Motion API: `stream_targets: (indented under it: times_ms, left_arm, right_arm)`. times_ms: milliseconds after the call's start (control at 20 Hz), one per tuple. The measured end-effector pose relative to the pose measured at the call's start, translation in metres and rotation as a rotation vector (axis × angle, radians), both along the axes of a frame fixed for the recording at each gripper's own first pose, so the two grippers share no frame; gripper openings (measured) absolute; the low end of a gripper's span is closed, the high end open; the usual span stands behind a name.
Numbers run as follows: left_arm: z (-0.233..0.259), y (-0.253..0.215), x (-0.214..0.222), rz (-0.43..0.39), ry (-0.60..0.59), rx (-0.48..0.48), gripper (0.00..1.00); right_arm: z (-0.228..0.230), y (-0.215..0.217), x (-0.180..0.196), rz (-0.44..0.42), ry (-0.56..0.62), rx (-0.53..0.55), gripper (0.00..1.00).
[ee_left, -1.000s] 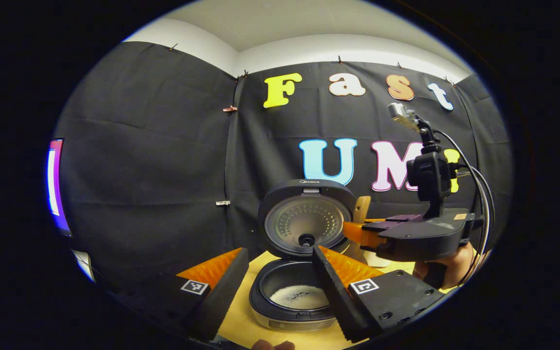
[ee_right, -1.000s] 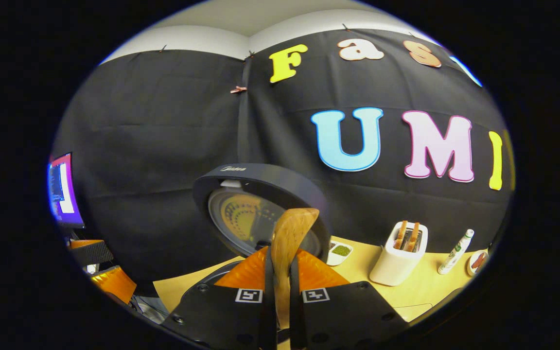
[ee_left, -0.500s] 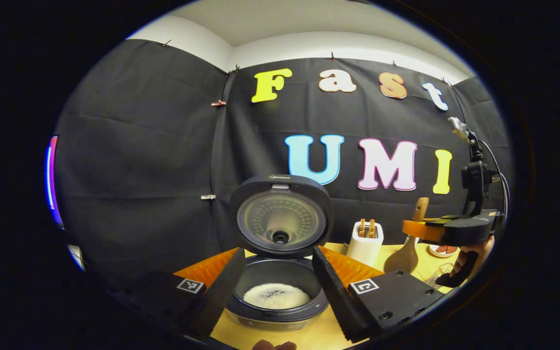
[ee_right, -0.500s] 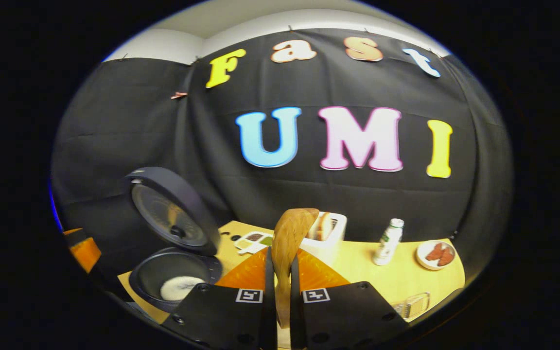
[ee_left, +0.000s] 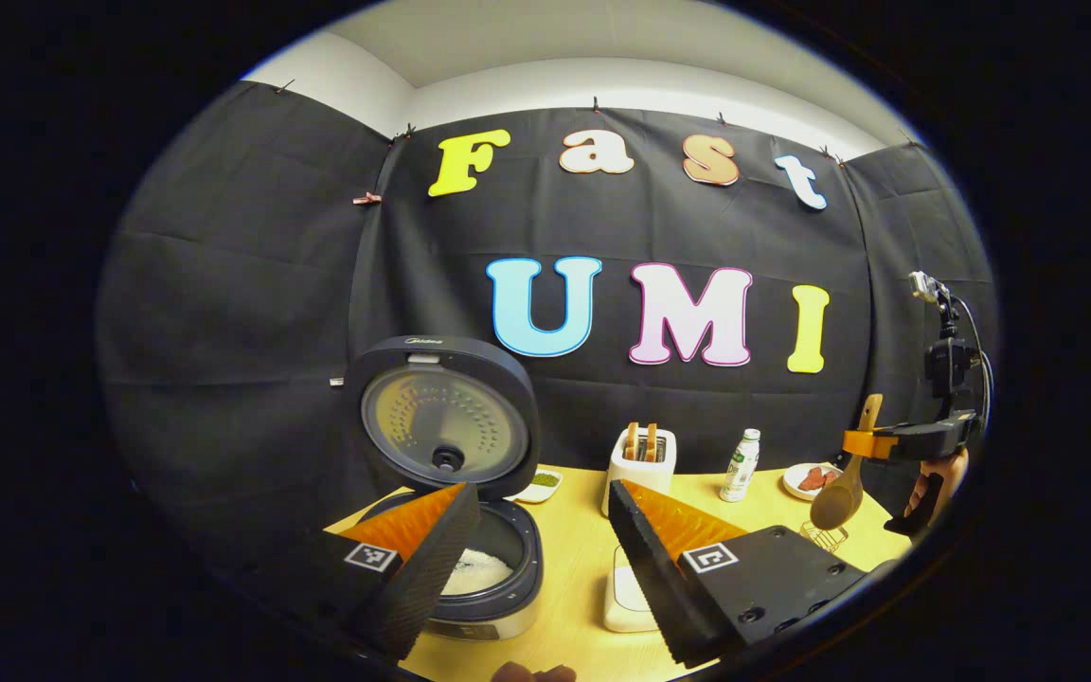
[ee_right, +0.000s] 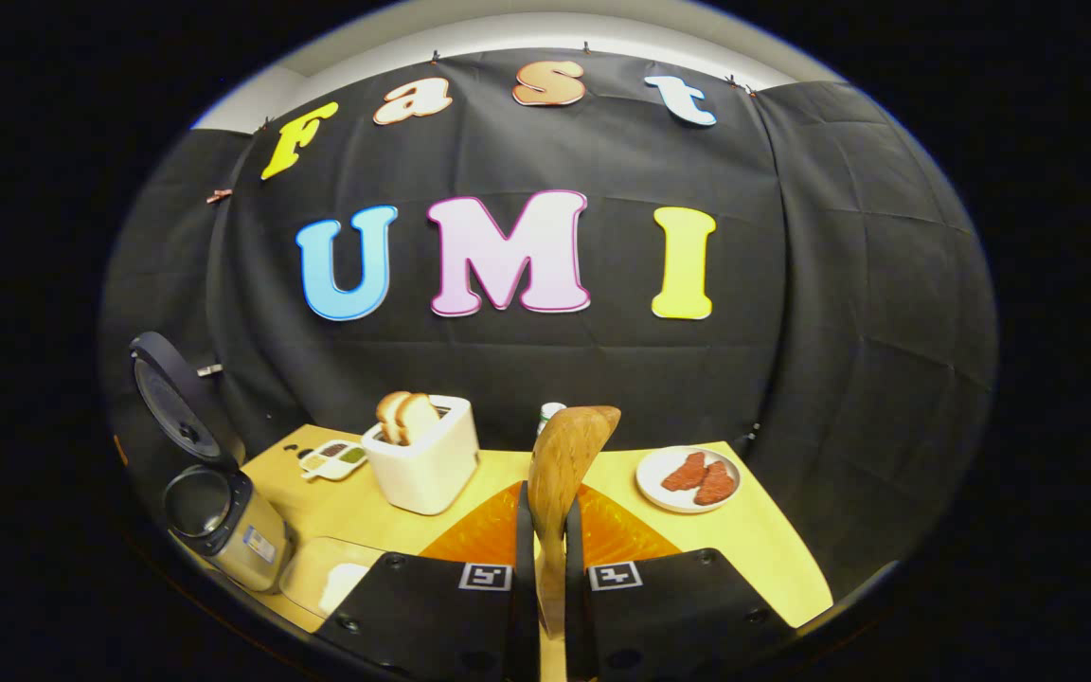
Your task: Close the left gripper, press the button to open the rice cooker; take a wooden spoon from the chopstick holder with the right hand, scoop a spoonful of rice and pour it into the rice cooker, then put the wooden spoon back into the chopstick holder.
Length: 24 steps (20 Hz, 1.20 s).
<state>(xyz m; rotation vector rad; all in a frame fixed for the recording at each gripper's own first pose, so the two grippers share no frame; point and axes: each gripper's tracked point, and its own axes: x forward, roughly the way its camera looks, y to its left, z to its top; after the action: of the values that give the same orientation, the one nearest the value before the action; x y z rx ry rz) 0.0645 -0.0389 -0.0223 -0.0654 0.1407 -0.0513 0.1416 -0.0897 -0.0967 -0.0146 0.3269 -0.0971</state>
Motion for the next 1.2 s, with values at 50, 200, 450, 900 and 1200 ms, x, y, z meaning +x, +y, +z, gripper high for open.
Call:
stream_targets:
  times_ms: [50,200,450,900,1200]
  left_arm:
    - [0.0,-0.005,0.0,-0.001,-0.001,0.005,0.94]
    - [-0.001,-0.007,-0.001,0.033,0.014,0.051,0.94]
    - [-0.002,-0.021,-0.01,0.039,0.028,0.055,0.94]
    - [0.0,-0.01,-0.019,0.086,0.044,0.064,0.94]
    - [0.007,0.001,-0.027,0.094,0.038,0.093,0.94]
  right_arm:
    - [-0.003,-0.009,-0.001,-0.011,0.005,-0.004,0.15]
    - [-0.022,-0.033,-0.001,-0.039,0.036,-0.007,0.14]
    - [-0.048,-0.047,0.005,-0.047,0.084,0.0,0.15]
    - [-0.092,-0.033,-0.012,-0.005,0.202,-0.031,0.17]
    - [-0.088,-0.053,-0.021,-0.089,0.195,-0.025,0.34]
